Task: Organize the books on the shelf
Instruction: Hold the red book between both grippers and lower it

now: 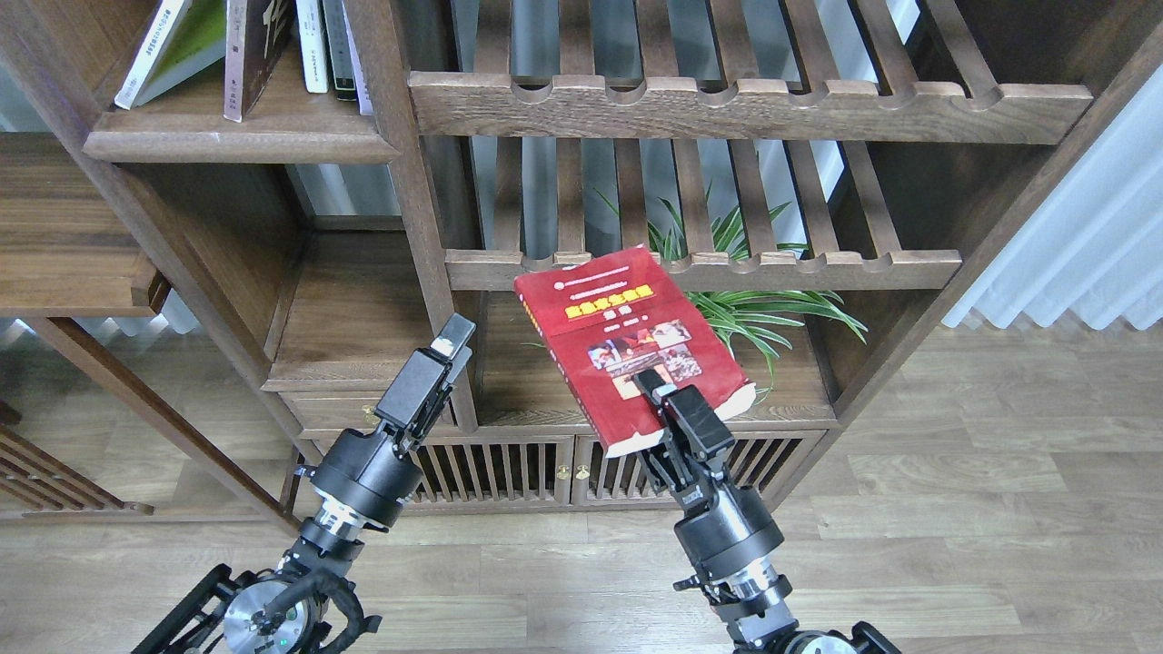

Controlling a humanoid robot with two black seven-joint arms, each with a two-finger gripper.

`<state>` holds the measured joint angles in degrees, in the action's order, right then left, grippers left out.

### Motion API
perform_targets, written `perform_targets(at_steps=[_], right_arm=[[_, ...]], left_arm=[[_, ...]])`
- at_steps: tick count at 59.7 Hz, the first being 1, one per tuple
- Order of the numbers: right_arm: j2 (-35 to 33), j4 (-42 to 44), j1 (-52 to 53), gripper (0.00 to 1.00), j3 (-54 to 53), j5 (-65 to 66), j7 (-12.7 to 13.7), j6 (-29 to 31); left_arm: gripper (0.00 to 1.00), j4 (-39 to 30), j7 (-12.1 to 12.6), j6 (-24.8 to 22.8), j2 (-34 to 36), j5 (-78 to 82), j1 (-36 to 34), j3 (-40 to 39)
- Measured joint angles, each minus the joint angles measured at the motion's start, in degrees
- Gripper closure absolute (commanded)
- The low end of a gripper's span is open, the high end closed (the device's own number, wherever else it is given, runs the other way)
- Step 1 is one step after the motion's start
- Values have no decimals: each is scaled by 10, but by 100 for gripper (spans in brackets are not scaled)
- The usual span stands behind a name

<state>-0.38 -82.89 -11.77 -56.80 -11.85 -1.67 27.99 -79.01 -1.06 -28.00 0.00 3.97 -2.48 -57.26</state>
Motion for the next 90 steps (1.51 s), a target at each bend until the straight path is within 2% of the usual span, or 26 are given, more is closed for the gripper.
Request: perform_targets(at_steps=[14, 30, 40, 47, 50, 54, 63, 68, 90], right_arm=[[1, 1, -4, 93, 17, 18, 35, 0], [0, 1, -19, 93, 25, 33, 46, 0], [1, 11, -22, 93, 37, 34, 66, 0], [2, 19, -23, 92, 37, 34, 80, 0], [2, 22, -23, 91, 36, 34, 82, 0], [3, 24, -23, 91, 33, 34, 85, 0], [3, 25, -22, 90, 31, 34, 85, 0], [4, 26, -21, 90, 31, 34, 86, 0], [4, 27, -19, 86, 33, 35, 86, 0]], left_arm=[[14, 0, 1, 0, 0, -1, 12, 33], [14, 0, 4, 0, 0, 0, 13, 66], [18, 0, 4, 0, 0, -2, 17, 69], [31, 0, 5, 0, 0, -12, 20, 77], [41, 0, 5, 0, 0, -19, 21, 83], [50, 0, 6, 0, 0, -32, 20, 90], [80, 0, 7, 0, 0, -55, 16, 93], [92, 1, 6, 0, 0, -64, 16, 94], [95, 0, 7, 0, 13, -70, 14, 100]])
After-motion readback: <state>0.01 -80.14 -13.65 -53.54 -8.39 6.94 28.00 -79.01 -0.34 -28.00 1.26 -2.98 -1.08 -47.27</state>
